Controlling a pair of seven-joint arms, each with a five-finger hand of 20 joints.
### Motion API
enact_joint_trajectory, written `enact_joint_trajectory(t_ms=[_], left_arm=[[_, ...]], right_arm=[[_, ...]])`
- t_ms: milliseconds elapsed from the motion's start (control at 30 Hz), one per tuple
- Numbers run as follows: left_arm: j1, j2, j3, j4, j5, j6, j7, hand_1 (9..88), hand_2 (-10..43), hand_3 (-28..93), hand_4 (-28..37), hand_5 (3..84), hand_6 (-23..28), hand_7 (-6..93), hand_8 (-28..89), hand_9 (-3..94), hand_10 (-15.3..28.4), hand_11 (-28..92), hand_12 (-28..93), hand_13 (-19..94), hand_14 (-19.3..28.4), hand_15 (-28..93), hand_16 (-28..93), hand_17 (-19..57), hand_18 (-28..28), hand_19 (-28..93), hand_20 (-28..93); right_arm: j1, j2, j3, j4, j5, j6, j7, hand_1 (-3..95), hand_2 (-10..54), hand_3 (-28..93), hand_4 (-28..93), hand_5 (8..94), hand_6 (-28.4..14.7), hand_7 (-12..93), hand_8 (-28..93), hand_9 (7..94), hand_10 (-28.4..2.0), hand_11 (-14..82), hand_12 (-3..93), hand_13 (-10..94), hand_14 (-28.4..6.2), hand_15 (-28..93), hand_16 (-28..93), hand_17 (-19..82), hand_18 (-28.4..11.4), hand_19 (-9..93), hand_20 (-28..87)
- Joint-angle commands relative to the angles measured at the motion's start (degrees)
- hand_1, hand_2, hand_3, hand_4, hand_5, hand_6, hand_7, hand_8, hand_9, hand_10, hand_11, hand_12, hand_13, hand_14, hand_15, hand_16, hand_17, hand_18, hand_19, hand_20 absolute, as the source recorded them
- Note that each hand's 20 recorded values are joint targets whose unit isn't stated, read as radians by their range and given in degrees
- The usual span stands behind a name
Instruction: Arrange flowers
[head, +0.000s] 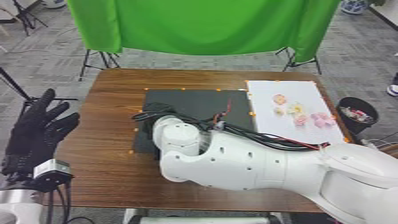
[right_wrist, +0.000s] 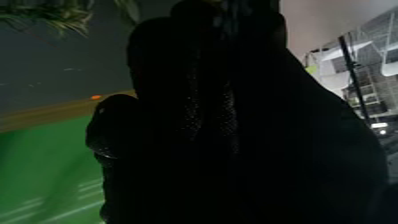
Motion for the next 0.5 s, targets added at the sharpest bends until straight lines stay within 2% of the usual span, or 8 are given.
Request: enact_joint_trajectory(t_ms=[33, 67, 167, 267, 300, 367, 400, 500], left_arm=[[0.4, -0.42, -0.01, 0.01, 0.15, -0.67, -0.24, 30.3, 7.1, 63, -19.6, 30.0, 6.7, 7.3, -7, 25.1, 18.0, 22, 12, 20, 27.8, 56, -12, -6.1, 28.4, 58, -7], [0.1, -0.7, 0.02, 0.11, 0.43, -0.9, -0.77, 30.3, 7.1, 63, -19.6, 29.9, 6.7, 7.3, -7, 25.1, 18.0, 22, 12, 20, 27.8, 56, -12, -6.1, 28.4, 58, -7], [0.7, -0.18, 0.03, 0.0, -0.04, -0.5, -0.1, 30.3, 7.1, 63, -19.6, 29.9, 6.7, 7.3, -7, 25.1, 18.0, 22, 12, 20, 27.8, 57, -12, -6.1, 28.4, 58, -7], [-0.1, -0.79, 0.1, 0.16, 0.6, -0.99, -1.22, 30.3, 7.2, 63, -19.6, 29.9, 6.7, 7.3, -7, 25.1, 17.9, 22, 12, 20, 27.8, 56, -12, -6.1, 28.4, 58, -7], [-0.2, -0.98, 0.17, 0.14, 0.77, -0.92, -1.43, 30.3, 7.2, 63, -19.6, 29.9, 6.7, 7.3, -7, 25.1, 17.9, 22, 12, 20, 27.9, 56, -12, -6.1, 28.4, 58, -7], [-0.1, -0.71, 0.18, 0.12, 0.72, -0.88, -1.36, 30.4, 7.2, 63, -19.6, 29.9, 6.7, 7.3, -7, 25.1, 17.9, 22, 12, 20, 27.9, 56, -12, -6.1, 28.4, 58, -7], [-0.2, -0.48, 0.27, 0.13, 0.56, -0.82, -1.26, 30.4, 7.2, 63, -19.6, 29.9, 6.7, 7.3, -7, 25.0, 17.9, 22, 12, 20, 27.9, 56, -12, -6.1, 28.4, 58, -7], [0.4, -0.5, 0.17, -0.16, 0.59, -0.53, -1.24, 30.4, 7.2, 63, -19.5, 29.9, 6.7, 7.3, -7, 25.0, 18.0, 22, 12, 20, 27.8, 56, -12, -6.1, 28.4, 58, -7]], right_arm=[[0.1, -0.5, 1.2, -0.2, -0.1, -0.1, 0.7, 55.6, -9.5, 72, -28, 72.2, -2.4, 22, 4, 89.6, -8.6, 10.6, 31.5, 83, -5.7, 55, 17, 53, -14.4, 93, 19], [0.0, -0.5, 1.6, -0.3, 0.3, -0.5, 0.6, 55.3, -9.5, 72, -28, 71.8, -2.5, 22, 4, 89.3, -8.8, 10.7, 31.4, 82, -5.8, 55, 17, 53, -14.3, 93, 19], [-0.2, -0.6, 2.0, -0.6, 0.1, -0.9, 1.1, 52.6, -9.5, 72, -28, 68.5, -3.1, 21, 3, 86.8, -9.9, 14.5, 28.4, 82, -6.1, 56, 17, 53, -14.4, 93, 18], [-1.0, -0.8, 4.1, -0.8, 1.5, -3.9, 1.7, 49.1, -9.5, 74, -27, 66.2, -3.1, 20, 1, 85.0, -11.0, 18.0, 25.5, 81, -6.7, 56, 16, 53, -14.6, 93, 18], [-1.0, -0.9, 3.9, -0.7, 1.3, -3.4, 2.0, 48.0, -9.5, 74, -27, 65.6, -3.2, 19, -2, 84.1, -11.5, 19.5, 24.2, 81, -6.9, 56, 16, 53, -14.6, 93, 17], [-1.3, -1.0, 4.5, -0.6, 1.3, -4.8, 2.2, 45.5, -9.5, 75, -26, 64.4, -3.4, 19, -9, 82.4, -12.7, 22.6, 21.0, 81, -7.2, 56, 16, 53, -14.4, 93, 16], [-1.2, -0.8, 4.5, -0.7, 1.7, -4.2, 2.2, 44.0, -9.5, 75, -25, 63.7, -4.1, 18, -10, 81.1, -13.7, 24.9, 18.1, 81, -7.4, 56, 16, 54, -13.8, 93, 13], [-1.4, -0.7, 4.7, -0.8, 1.0, -4.8, 2.6, 43.2, -9.5, 74, -25, 62.2, -4.8, 18, -10, 80.3, -14.1, 25.6, 17.1, 81, -7.6, 56, 15, 55, -13.4, 93, 11]])
